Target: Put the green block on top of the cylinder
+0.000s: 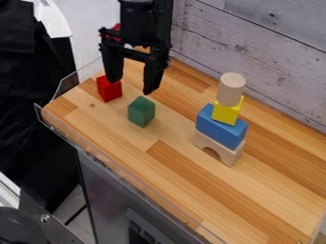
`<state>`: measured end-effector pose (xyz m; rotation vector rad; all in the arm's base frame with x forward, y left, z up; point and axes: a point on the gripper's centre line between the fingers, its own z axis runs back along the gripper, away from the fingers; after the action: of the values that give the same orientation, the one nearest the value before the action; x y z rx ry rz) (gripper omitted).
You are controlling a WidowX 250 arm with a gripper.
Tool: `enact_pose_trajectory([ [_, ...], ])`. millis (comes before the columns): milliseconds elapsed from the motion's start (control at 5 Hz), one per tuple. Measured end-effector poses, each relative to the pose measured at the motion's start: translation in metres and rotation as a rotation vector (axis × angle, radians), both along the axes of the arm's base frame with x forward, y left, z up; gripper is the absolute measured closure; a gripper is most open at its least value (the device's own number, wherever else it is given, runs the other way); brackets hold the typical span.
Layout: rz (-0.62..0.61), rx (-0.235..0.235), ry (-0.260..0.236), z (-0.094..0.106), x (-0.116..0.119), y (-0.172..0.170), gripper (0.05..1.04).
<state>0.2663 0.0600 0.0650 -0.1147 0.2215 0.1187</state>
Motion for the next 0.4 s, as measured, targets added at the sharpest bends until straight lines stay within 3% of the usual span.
enact_pose_trajectory([
  [400,-0.02,0.021,0.046,-0.0183,0.005,-0.0029,0.083],
])
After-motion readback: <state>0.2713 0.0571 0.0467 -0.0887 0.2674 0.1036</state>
